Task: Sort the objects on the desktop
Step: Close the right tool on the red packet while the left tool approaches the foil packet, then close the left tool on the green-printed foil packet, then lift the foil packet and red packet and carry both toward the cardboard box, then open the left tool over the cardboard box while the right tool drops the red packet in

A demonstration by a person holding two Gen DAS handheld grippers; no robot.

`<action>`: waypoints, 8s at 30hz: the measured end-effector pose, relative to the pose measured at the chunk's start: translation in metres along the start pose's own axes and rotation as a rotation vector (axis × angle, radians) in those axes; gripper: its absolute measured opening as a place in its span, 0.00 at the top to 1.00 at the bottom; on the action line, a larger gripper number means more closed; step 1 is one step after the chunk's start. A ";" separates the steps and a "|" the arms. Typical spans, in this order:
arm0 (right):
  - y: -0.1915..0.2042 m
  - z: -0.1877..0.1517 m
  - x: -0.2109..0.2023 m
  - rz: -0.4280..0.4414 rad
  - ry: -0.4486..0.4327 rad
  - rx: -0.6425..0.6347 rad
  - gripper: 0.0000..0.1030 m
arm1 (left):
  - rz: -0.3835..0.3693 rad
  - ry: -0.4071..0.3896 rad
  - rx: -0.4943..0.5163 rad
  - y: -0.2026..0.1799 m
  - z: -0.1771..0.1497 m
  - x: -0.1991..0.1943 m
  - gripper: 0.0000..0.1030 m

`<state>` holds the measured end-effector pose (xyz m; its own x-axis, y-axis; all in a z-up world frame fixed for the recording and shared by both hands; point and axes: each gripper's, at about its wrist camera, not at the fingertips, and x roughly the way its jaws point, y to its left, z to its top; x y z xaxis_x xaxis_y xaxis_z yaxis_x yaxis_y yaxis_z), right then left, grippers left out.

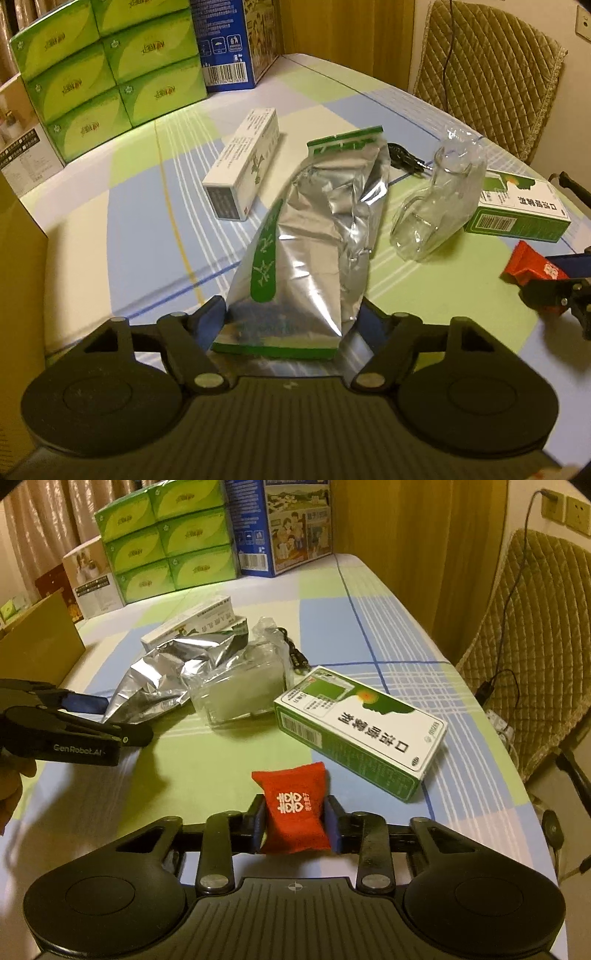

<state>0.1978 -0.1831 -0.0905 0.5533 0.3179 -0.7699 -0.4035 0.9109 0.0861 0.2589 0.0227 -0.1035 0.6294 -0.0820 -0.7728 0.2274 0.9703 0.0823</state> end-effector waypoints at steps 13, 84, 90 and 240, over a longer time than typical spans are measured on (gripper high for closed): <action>0.009 0.005 -0.004 0.050 -0.021 0.032 0.75 | -0.041 0.033 -0.079 -0.019 -0.021 -0.039 0.76; 0.026 -0.022 -0.034 0.133 -0.008 -0.009 0.76 | -0.126 0.110 -0.216 -0.044 -0.056 -0.089 0.37; 0.025 -0.023 -0.036 0.100 -0.015 -0.003 0.76 | -0.173 0.113 -0.201 -0.040 -0.038 -0.075 0.32; 0.306 0.076 -0.102 0.413 -0.210 -0.316 0.76 | 0.239 -0.031 -0.335 0.200 -0.077 -0.294 0.53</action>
<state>0.0735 0.0829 0.0622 0.4234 0.7066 -0.5669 -0.7983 0.5869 0.1353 0.0624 0.2586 0.0918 0.6580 0.1531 -0.7372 -0.1792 0.9828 0.0441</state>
